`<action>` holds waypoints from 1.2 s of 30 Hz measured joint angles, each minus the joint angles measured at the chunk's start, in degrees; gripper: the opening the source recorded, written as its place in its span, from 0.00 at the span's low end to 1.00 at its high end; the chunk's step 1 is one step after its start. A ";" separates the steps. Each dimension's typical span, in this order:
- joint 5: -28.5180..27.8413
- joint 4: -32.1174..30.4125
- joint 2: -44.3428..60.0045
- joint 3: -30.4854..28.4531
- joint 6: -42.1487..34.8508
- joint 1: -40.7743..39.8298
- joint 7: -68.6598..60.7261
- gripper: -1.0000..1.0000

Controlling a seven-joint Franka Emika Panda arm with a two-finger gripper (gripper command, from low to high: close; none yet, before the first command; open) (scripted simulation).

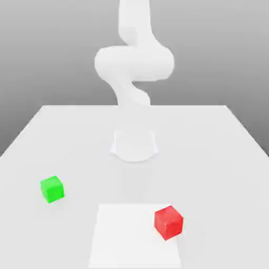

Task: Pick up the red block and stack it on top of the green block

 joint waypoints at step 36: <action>-1.20 -20.03 52.93 1.15 31.95 9.32 -15.07 0.00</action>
